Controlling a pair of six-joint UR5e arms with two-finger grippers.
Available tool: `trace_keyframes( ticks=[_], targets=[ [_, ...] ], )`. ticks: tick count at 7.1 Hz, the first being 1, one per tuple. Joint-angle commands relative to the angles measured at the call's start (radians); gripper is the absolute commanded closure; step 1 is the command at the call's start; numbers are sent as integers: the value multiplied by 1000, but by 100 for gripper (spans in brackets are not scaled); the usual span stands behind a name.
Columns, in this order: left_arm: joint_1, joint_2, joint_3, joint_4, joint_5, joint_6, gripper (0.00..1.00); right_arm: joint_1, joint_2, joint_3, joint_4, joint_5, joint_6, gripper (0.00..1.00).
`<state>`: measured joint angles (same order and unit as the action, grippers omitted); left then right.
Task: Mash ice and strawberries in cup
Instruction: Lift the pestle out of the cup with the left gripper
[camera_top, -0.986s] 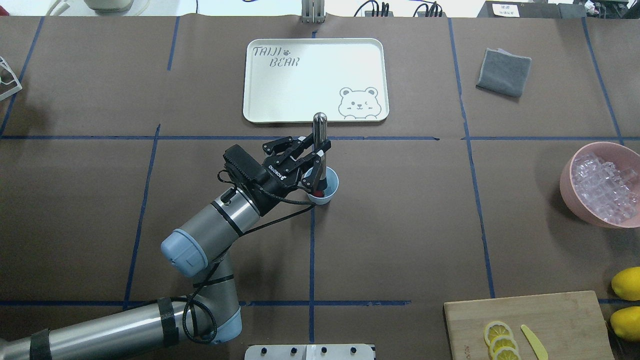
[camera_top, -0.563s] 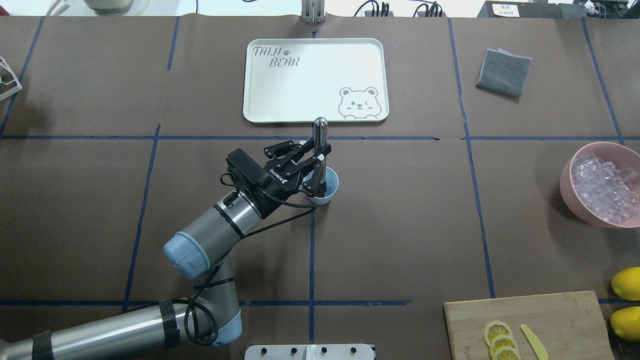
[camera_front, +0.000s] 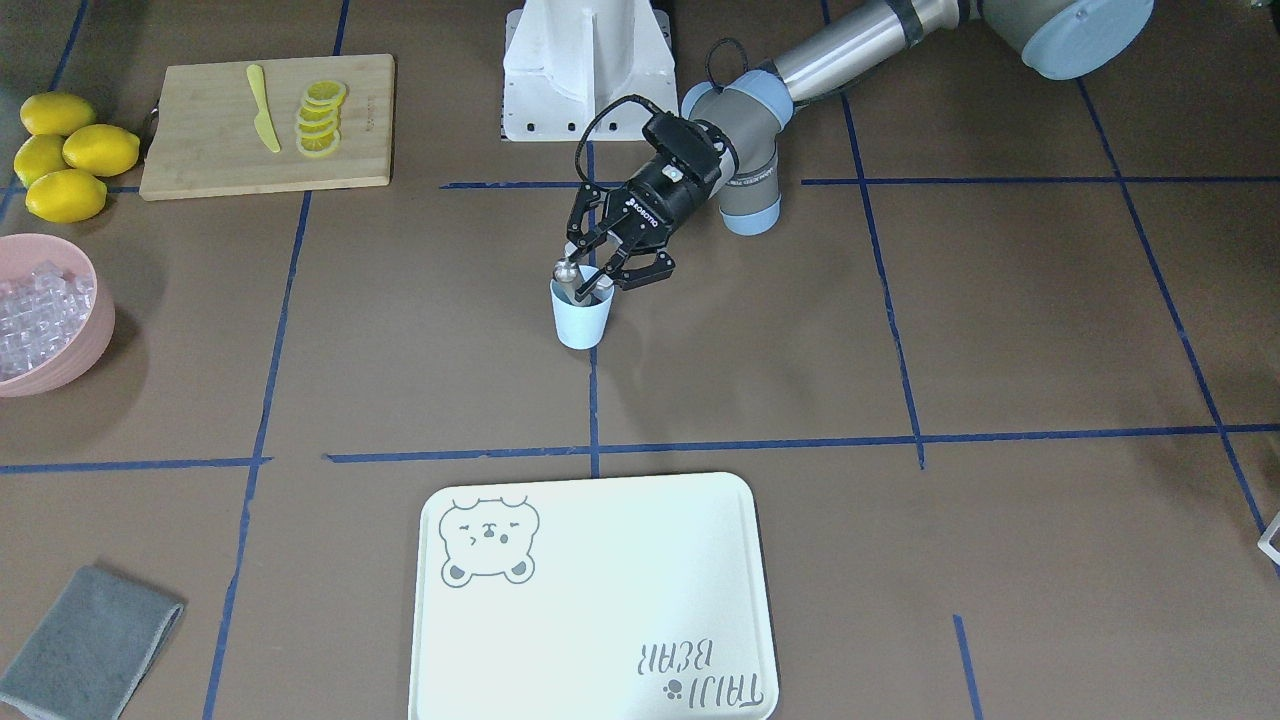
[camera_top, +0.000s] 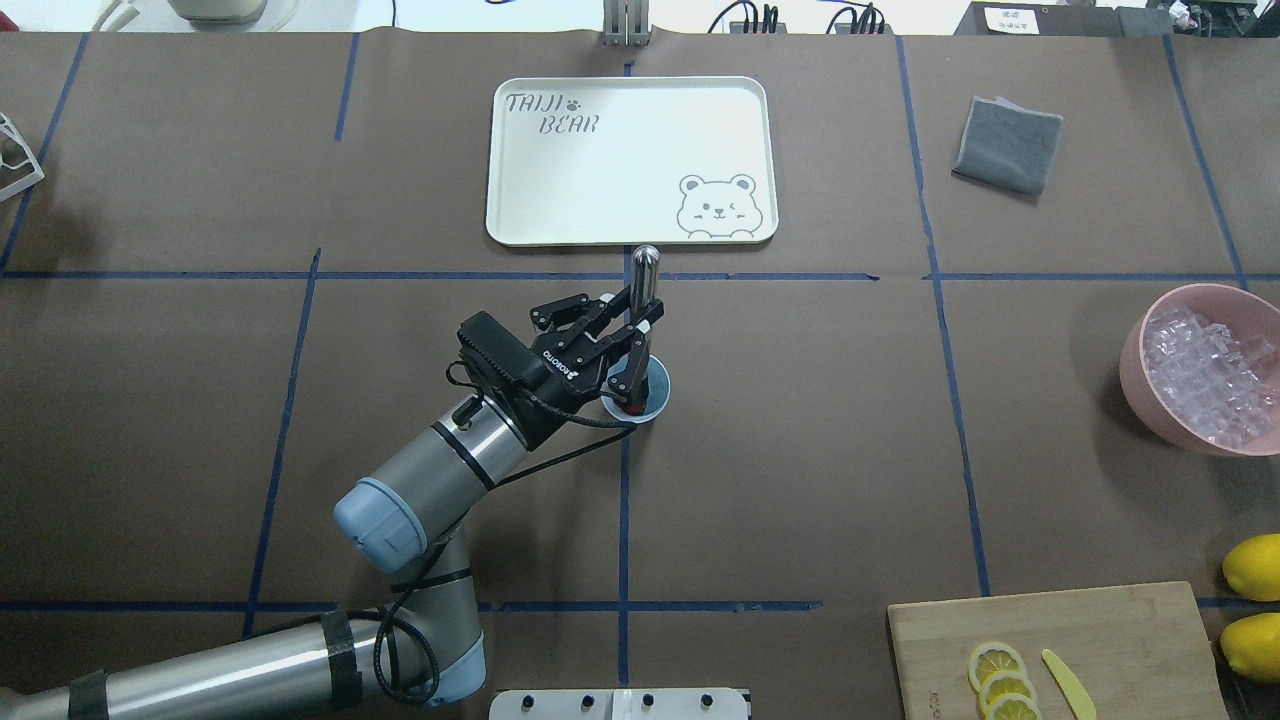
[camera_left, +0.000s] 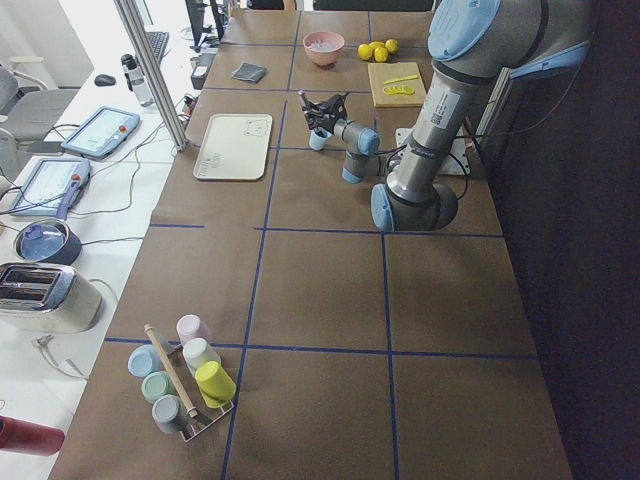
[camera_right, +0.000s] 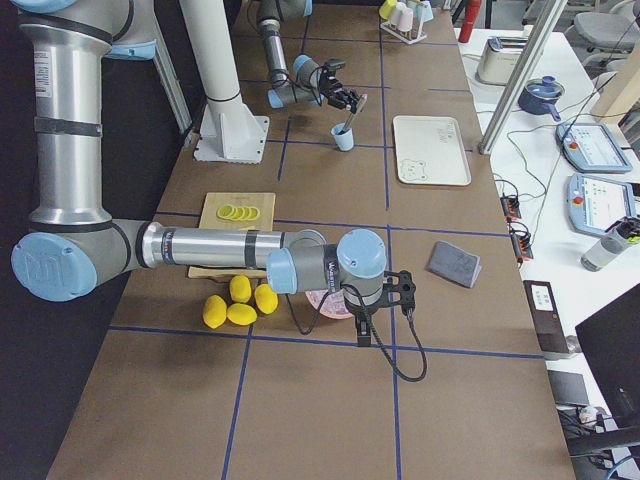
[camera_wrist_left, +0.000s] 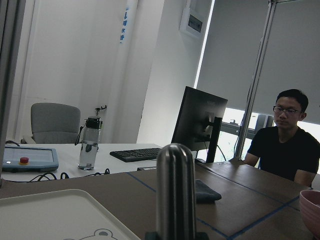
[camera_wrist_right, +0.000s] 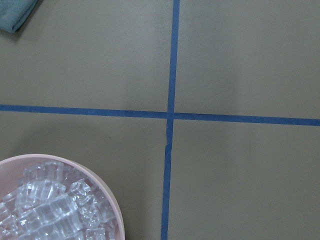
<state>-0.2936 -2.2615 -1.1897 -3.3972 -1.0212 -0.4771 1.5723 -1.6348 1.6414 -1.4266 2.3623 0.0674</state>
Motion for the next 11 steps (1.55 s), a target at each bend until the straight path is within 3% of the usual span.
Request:
trace_keyframes(
  ticks=[1,5,7,9,11],
  targets=[
    [-2,-7,-8,4,-8,0,100,0,1,1,0,2,0,1],
    [-62,-6,-122,16,-69,-3,100,0,0,0,-2,2,-1,1],
    [-113,14,-216,91,-121,-17,100,0,3,0,-2,-1,0,1],
    [-242,115,-368,263,-250,-190,100,-3,7,0,-2,5,0,1],
    [-356,198,-436,346,-400,-375,100,-3,9,3,0,8,2,1]
  ],
)
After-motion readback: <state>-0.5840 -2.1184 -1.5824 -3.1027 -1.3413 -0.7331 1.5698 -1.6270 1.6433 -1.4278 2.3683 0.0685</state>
